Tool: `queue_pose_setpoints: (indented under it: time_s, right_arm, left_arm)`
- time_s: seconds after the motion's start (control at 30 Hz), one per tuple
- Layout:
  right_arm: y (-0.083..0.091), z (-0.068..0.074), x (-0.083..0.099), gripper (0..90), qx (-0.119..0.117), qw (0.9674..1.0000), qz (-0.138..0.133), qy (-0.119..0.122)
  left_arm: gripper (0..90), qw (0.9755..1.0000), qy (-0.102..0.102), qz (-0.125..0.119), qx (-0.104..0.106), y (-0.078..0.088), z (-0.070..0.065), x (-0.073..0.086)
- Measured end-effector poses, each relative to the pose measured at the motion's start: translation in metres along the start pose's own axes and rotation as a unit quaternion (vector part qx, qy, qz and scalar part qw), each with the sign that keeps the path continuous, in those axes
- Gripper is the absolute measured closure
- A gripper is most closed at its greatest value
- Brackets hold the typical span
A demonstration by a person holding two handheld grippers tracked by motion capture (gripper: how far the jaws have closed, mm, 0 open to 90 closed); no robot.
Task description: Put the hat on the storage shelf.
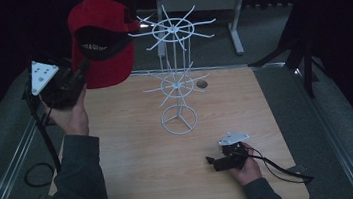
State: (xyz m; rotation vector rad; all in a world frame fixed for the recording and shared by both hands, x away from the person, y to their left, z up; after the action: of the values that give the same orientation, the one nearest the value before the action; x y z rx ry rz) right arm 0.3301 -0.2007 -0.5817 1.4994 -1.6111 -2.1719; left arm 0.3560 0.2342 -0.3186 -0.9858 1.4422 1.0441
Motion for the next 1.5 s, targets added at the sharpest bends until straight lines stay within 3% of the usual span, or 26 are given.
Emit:
queue_pose_setpoints:
  time_s: [1.0, 1.5]
  right_arm:
    - [0.0, 0.0, 0.0, 13.6, 0.0, 1.0, 0.0, 0.0]
    - [0.0, 0.0, 0.0, 13.6, 0.0, 1.0, 0.0, 0.0]
  left_arm:
    - [86.3, 0.9989, 0.038, -0.026, -0.012, -0.013, -0.003, -0.01]
    - [86.2, 0.998, 0.051, -0.036, 0.009, -0.016, -0.006, -0.013]
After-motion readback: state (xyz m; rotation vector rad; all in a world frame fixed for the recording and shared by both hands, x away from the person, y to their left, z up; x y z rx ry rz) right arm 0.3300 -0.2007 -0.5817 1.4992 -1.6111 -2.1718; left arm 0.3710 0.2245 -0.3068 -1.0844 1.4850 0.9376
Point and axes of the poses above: each handheld gripper's, and its own axes: y roughly backward along the jaws, x roughly out of its underside, z roughly to its left, the point moved 2 cm from there along -y, roughly forward along the jaws, and after that the axes turned 5 degrees about z, right-handed, at the moved point
